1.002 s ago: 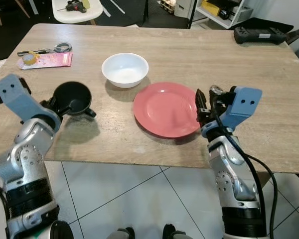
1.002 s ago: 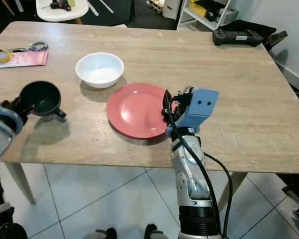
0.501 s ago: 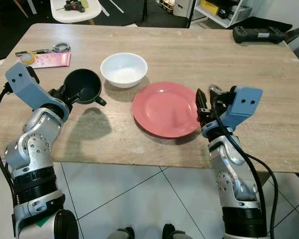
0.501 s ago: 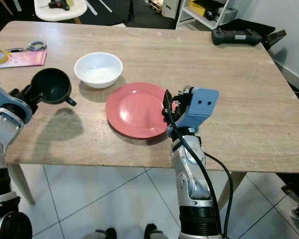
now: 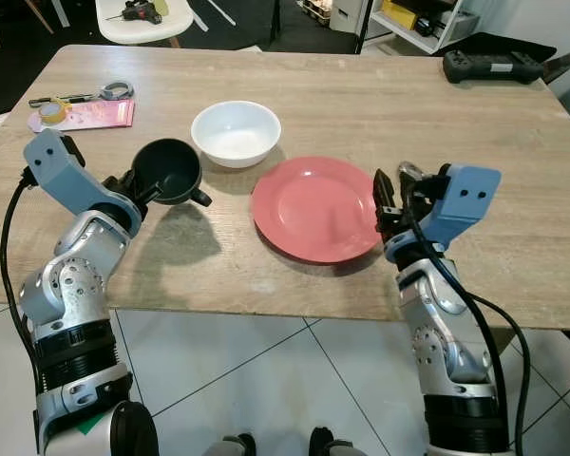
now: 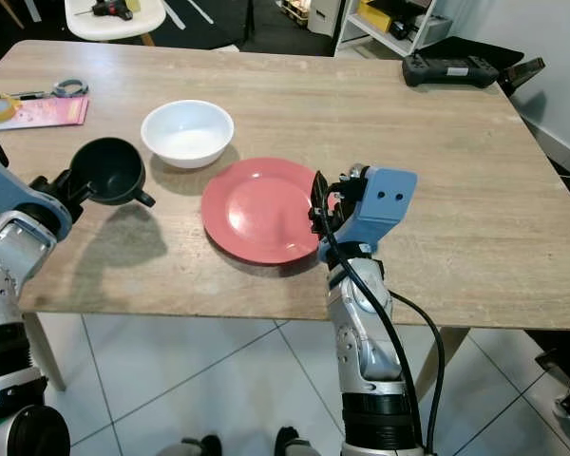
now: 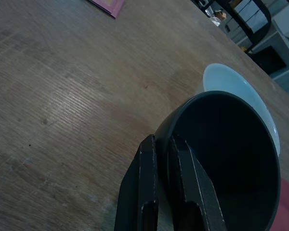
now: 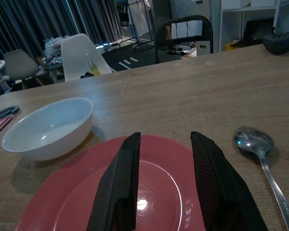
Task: Setting the table
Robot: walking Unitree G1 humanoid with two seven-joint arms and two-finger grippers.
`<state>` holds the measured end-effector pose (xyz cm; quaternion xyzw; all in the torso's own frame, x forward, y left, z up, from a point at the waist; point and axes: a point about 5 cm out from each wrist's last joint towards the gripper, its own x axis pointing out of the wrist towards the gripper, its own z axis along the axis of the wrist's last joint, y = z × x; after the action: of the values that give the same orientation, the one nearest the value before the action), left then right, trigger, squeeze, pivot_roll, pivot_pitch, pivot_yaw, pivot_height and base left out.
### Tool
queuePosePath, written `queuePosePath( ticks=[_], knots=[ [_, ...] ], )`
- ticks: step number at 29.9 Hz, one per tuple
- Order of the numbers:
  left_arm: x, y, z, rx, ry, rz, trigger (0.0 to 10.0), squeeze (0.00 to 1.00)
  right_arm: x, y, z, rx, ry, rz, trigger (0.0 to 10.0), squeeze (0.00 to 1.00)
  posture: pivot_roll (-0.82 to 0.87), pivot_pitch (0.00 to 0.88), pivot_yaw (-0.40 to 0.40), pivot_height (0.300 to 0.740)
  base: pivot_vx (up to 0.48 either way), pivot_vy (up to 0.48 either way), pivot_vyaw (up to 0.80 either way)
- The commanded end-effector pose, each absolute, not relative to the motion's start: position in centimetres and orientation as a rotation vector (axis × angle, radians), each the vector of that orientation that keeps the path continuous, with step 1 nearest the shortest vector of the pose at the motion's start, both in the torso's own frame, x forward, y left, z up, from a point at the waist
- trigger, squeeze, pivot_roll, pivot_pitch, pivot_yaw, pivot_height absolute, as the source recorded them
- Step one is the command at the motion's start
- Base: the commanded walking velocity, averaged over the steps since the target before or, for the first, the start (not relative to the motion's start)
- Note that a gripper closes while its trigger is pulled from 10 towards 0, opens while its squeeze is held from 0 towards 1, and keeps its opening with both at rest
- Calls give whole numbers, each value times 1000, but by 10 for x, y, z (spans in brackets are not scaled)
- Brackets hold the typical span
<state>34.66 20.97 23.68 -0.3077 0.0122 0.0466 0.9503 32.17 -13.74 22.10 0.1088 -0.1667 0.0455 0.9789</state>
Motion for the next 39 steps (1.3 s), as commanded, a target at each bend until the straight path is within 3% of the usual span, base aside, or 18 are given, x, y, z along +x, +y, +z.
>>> queuePosePath(
  ticks=[1, 2, 3, 12, 13, 16, 17, 23, 24, 25, 26, 27, 35, 36, 39],
  knots=[
    [347, 212, 230, -619, 49, 119, 10000, 0, 321, -136, 221, 218, -329, 101, 10000, 0, 94, 165, 64, 740, 0, 0, 0],
    [347, 212, 229, -627, 51, 122, 10000, 0, 320, -136, 220, 218, -328, 101, 10000, 0, 94, 165, 64, 740, 0, 0, 0],
    [347, 212, 229, -640, 46, 123, 10000, 1000, 320, -136, 220, 218, -327, 100, 10000, 0, 94, 165, 64, 740, 0, 0, 0],
    [346, 208, 233, -663, 40, 101, 10000, 1000, 320, -136, 220, 218, -324, 98, 10000, 0, 93, 170, 65, 740, 0, 0, 0],
    [346, 207, 237, -671, 31, 89, 10000, 0, 320, -136, 220, 217, -324, 100, 10000, 0, 94, 172, 65, 740, 0, 0, 0],
    [345, 204, 241, -679, 14, 64, 10000, 0, 320, -135, 220, 219, -325, 109, 10000, 0, 94, 172, 65, 740, 0, 0, 0],
    [345, 204, 242, -676, 11, 57, 10000, 0, 320, -135, 220, 218, -326, 111, 10000, 1000, 94, 172, 65, 740, 0, 0, 0],
    [345, 205, 236, -702, 41, 83, 10000, 0, 320, -135, 221, 194, -336, 116, 10000, 1000, 95, 175, 64, 740, 0, 0, 0],
    [345, 205, 233, -716, 53, 91, 10000, 0, 319, -135, 222, 182, -341, 119, 10000, 937, 94, 175, 64, 740, 0, 0, 0],
    [344, 205, 231, -725, 63, 97, 10000, 0, 319, -135, 222, 174, -345, 124, 10000, 525, 94, 175, 64, 740, 0, 0, 0],
    [344, 205, 230, -731, 68, 101, 10000, 0, 319, -134, 222, 169, -347, 126, 10000, 525, 94, 175, 64, 740, 0, 0, 0],
    [344, 205, 230, -728, 71, 105, 10000, 0, 319, -134, 223, 164, -348, 126, 10000, 0, 94, 176, 63, 740, 0, 0, 0],
    [343, 204, 226, -728, 90, 122, 10000, 0, 319, -135, 222, 160, -346, 120, 10000, 0, 96, 176, 62, 740, 0, 0, 0],
    [342, 204, 226, -728, 89, 119, 10000, 0, 319, -134, 223, 168, -358, 126, 0, 0, 96, 176, 62, 740, 0, 0, 0],
    [342, 204, 226, -729, 90, 120, 10000, 0, 317, -132, 225, 179, -378, 143, 0, 0, 97, 177, 61, 740, 0, 0, 0]
  ],
)
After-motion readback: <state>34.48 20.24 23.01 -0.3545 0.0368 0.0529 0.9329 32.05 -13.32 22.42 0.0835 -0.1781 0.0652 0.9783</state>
